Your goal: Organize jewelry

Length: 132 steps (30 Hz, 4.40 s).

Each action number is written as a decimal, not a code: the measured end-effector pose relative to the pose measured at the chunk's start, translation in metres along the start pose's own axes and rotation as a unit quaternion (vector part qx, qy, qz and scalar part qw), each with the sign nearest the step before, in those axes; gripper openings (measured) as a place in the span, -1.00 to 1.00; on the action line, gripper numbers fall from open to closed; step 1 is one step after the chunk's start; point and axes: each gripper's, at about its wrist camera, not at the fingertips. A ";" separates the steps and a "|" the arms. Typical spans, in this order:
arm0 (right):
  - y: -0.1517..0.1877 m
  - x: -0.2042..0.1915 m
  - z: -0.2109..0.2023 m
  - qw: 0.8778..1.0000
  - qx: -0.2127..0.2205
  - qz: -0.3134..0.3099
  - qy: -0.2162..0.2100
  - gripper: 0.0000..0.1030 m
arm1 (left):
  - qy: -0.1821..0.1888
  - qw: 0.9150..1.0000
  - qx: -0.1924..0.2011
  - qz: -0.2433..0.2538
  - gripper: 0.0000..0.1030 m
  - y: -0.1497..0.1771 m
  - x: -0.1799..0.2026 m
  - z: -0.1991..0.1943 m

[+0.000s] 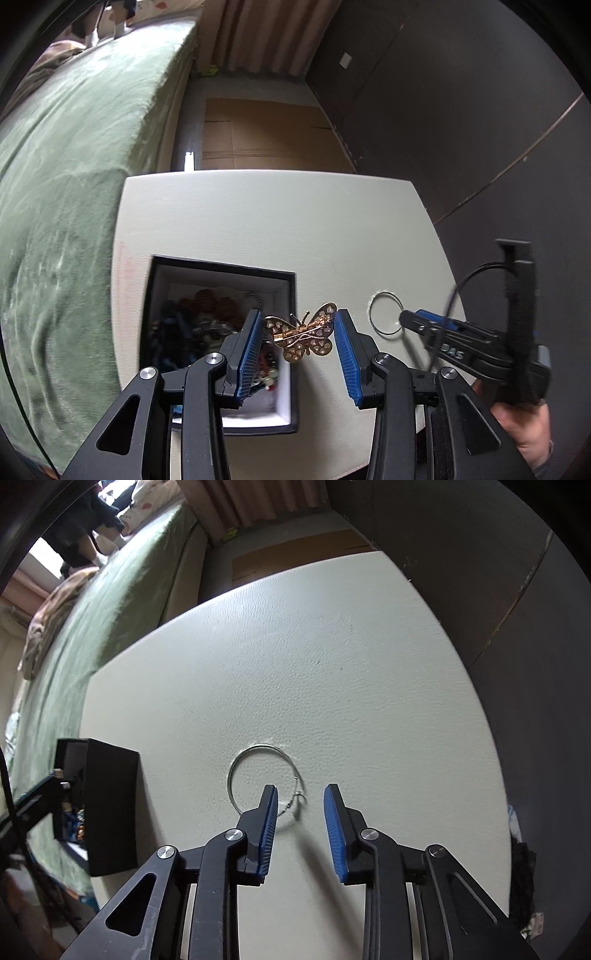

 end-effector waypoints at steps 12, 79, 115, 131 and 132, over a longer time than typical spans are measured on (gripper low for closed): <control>0.000 -0.020 0.002 0.997 0.003 -0.042 0.064 -0.93 | -0.005 1.000 -0.011 -0.020 -0.18 -0.002 -0.035 -0.005; 0.129 -0.015 -0.224 0.980 0.191 -0.031 -0.034 1.00 | -0.057 0.981 0.167 0.077 0.98 0.127 0.023 -0.198; 0.240 -0.037 -0.275 0.956 0.289 -0.055 -0.011 1.00 | -0.046 0.962 0.260 0.072 0.99 0.226 0.023 -0.245; 0.244 -0.051 -0.275 0.956 0.285 -0.068 -0.012 1.00 | -0.053 0.961 0.261 0.070 0.99 0.232 0.016 -0.248; 0.244 -0.050 -0.275 0.956 0.285 -0.068 -0.012 1.00 | -0.053 0.961 0.261 0.071 0.99 0.232 0.016 -0.248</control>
Point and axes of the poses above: each gripper's, at about its wrist camera, not at the fingertips, and z roughly the way its jaws point, x to its right, y to its underside, and after that the axes turned 6 degrees about -z, right-handed
